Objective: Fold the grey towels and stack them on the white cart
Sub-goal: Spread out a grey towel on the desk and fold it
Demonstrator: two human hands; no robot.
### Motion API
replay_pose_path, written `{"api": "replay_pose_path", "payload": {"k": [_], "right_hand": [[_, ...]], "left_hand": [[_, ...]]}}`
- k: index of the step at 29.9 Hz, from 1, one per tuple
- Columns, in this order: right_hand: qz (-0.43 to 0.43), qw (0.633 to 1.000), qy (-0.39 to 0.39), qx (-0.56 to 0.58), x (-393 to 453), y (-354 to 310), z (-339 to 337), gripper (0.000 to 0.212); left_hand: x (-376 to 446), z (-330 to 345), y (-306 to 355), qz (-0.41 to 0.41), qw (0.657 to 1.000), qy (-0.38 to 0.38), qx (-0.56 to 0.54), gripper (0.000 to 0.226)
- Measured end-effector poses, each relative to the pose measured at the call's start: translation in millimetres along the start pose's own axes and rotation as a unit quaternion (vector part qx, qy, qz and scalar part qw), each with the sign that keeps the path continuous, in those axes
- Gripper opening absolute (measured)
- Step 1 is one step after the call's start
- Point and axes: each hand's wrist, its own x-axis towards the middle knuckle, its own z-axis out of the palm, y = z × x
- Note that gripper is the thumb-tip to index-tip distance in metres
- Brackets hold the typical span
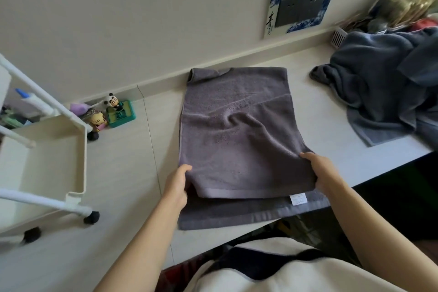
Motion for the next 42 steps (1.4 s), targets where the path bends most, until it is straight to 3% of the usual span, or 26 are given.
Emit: {"api": "replay_pose_path", "payload": {"k": [2,5,9,12,16,20,25,30,34,38,42], "right_hand": [[-0.017,1.0,-0.018,0.018,-2.3,3.0,-11.8,0.005],[-0.073,0.995,-0.018,-0.072,-4.4,21.1,-27.1,0.011],[-0.152,0.959,0.006,-0.241,-9.5,40.7,-29.8,0.023],[-0.205,0.927,0.055,-0.307,-10.9,44.6,-25.0,0.029],[-0.213,0.915,0.085,-0.333,-9.1,46.2,-22.9,0.019],[-0.219,0.912,0.085,-0.336,-11.6,54.3,-20.4,0.019],[-0.206,0.918,0.054,-0.336,-14.3,67.3,-11.3,0.055],[-0.225,0.909,0.032,-0.35,-14.0,68.0,1.3,0.057],[-0.225,0.917,0.014,-0.328,-7.9,44.1,8.6,0.06],[-0.181,0.914,0.055,-0.359,-6.2,34.4,0.5,0.045],[-0.127,0.917,0.042,-0.376,-6.8,52.7,-10.3,0.037]], "left_hand": [[0.1,-6.6,0.5,0.027,0.999,0.026,0.019,0.024],[-16.7,-12.3,2.3,0.117,0.978,0.073,0.154,0.022],[-26.7,-14.3,-10.0,0.199,0.9,0.054,0.384,0.022],[-25.0,-14.8,-20.0,0.257,0.86,0.065,0.437,0.018],[-23.3,-17.8,-20.6,0.211,0.877,0.056,0.428,0.022],[-15.7,-23.9,-25.6,0.194,0.863,0.032,0.465,0.036],[-18.2,-22.8,-38.4,0.21,0.856,0.067,0.467,0.029],[-23.3,-18.3,-43.2,0.225,0.868,0.109,0.429,0.03],[-17.4,-9.3,-20.3,0.216,0.895,0.101,0.377,0.03],[-9.8,-13.0,-13.9,0.176,0.898,0.081,0.395,0.039],[-11.5,-25.4,-30.7,0.135,0.908,0.064,0.392,0.04]]}}
